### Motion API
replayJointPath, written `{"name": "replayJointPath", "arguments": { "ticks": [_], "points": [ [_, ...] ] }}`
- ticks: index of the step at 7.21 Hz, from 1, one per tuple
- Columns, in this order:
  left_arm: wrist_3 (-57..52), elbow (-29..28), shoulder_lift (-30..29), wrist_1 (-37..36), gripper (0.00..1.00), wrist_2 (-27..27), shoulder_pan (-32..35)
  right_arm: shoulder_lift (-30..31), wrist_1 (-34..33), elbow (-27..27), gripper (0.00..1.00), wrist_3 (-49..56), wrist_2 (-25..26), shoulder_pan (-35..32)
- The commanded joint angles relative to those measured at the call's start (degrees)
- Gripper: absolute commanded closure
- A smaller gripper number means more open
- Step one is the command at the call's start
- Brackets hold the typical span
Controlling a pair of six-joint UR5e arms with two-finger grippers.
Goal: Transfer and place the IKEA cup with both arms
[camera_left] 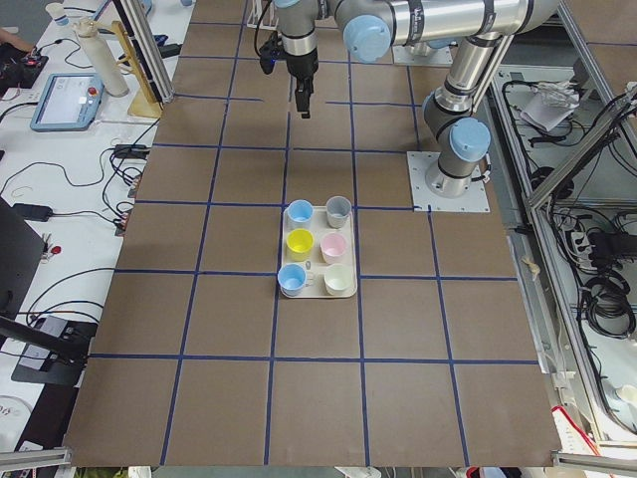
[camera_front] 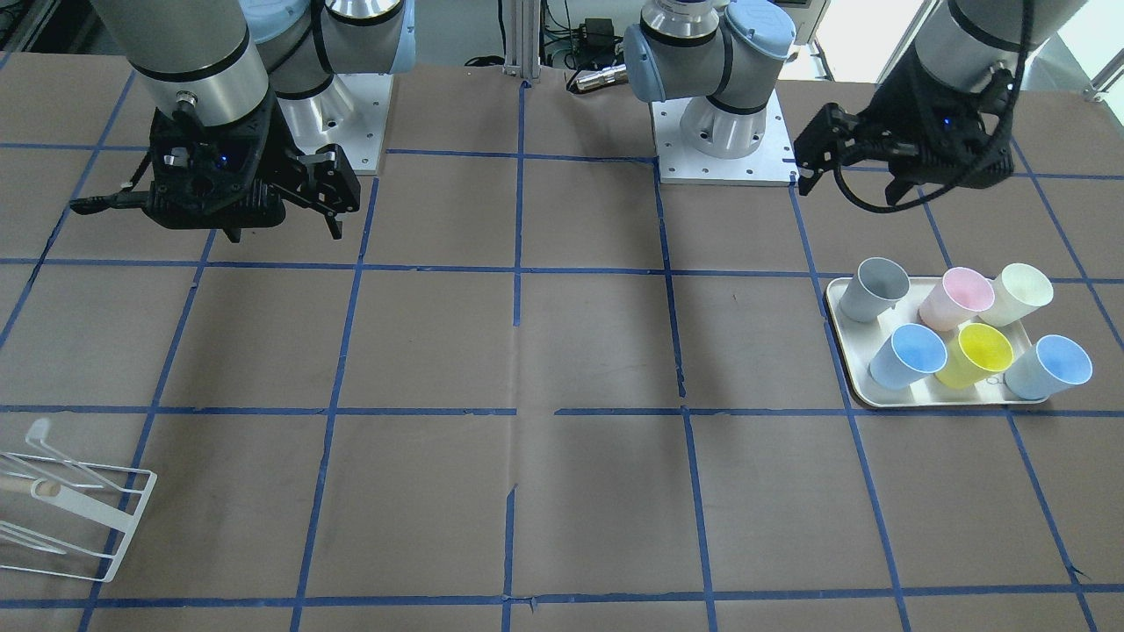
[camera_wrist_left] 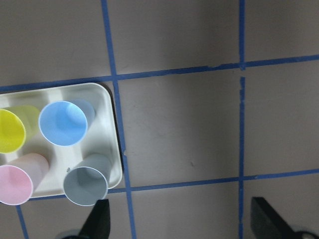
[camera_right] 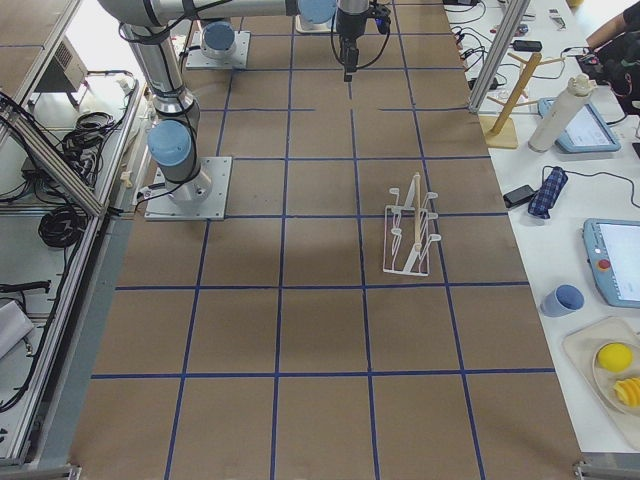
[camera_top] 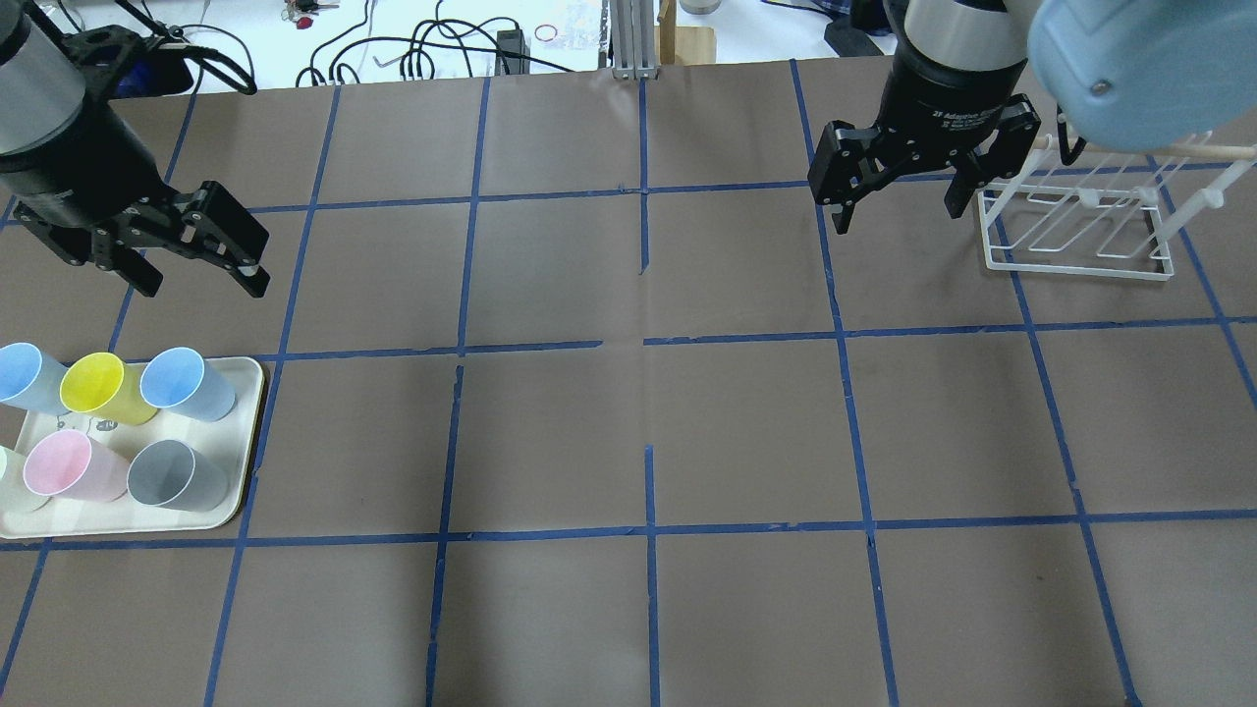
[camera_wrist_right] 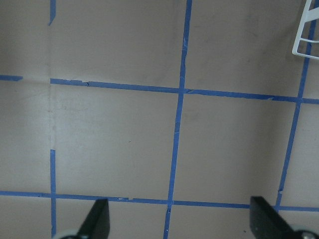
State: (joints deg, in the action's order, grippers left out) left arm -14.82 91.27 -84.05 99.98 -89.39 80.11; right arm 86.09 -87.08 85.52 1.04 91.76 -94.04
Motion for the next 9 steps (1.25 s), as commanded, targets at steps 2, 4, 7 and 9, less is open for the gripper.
{"name": "replayJointPath", "arguments": {
  "ticks": [2,4,7,9],
  "points": [
    [7.06,3.63,4.59,1.54,0.0,0.01,8.91,0.04,-0.1,0.0,0.0,0.01,-0.09,0.0],
    [8.85,7.77,6.25,0.04,0.0,-0.08,9.98,0.04,-0.1,0.0,0.0,0.01,-0.09,0.0],
    [7.09,7.61,6.35,-2.32,0.0,-4.54,9.19,0.13,-0.1,0.0,0.0,0.01,0.0,0.0],
    [7.08,6.82,5.12,-3.55,0.0,-4.3,9.01,0.21,0.07,0.0,0.0,0.01,0.0,0.0]
  ]
}}
